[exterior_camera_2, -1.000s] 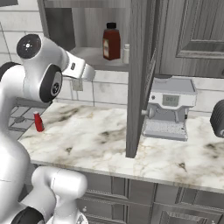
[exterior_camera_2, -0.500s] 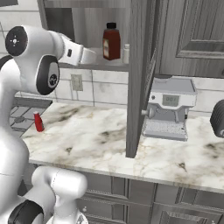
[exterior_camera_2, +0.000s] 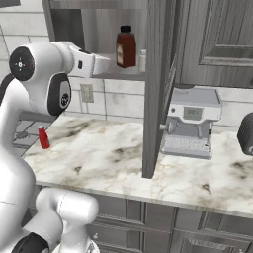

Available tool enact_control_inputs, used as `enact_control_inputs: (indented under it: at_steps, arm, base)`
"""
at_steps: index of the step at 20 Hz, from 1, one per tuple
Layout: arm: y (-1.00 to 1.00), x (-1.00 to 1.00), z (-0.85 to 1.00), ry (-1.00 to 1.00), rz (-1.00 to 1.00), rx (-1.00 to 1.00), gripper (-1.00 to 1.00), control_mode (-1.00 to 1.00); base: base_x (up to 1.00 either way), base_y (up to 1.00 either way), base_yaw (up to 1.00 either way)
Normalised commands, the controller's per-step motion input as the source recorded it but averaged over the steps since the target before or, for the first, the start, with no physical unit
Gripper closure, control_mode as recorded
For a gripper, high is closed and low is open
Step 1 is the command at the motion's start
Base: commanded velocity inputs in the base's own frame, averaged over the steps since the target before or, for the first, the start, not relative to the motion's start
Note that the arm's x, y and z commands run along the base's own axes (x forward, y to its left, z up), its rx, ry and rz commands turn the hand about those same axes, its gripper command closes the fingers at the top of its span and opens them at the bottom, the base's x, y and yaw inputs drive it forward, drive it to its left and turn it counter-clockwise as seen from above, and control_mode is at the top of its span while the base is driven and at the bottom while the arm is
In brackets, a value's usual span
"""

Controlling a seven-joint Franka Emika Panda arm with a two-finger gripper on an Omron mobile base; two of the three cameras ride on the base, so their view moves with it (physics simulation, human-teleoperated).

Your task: Collect the paprika, ketchup, and shaker from the cabinet and place them next to the stove.

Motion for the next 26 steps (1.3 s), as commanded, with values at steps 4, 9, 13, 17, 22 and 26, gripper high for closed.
enact_control_inputs:
  at_steps: [4, 9, 13, 17, 22, 26]
  arm:
    - [0.00, 0.22, 0.00, 0.01, 0.00, 0.00, -1.00, -1.00]
    - [0.00, 0.10, 0.00, 0.00, 0.00, 0.00, -1.00, -1.00]
    - [-0.01, 0.05, 0.00, 0.00, 0.00, 0.00, -1.00, -1.00]
    - [-0.03, 0.25, 0.00, 0.00, 0.00, 0.00, -1.00, -1.00]
    - [0.00, 0.49, 0.02, 0.00, 0.00, 0.00, -1.00, -1.00]
    - [0.00, 0.35, 0.16, -0.01, 0.02, -0.02, -1.00, -1.00]
  base:
    - [0.00, 0.00, 0.00]
    - [0.00, 0.00, 0.00]
    - [0.00, 0.00, 0.00]
    - [0.00, 0.00, 0.00]
    - [0.00, 0.00, 0.00]
    - [0.00, 0.00, 0.00]
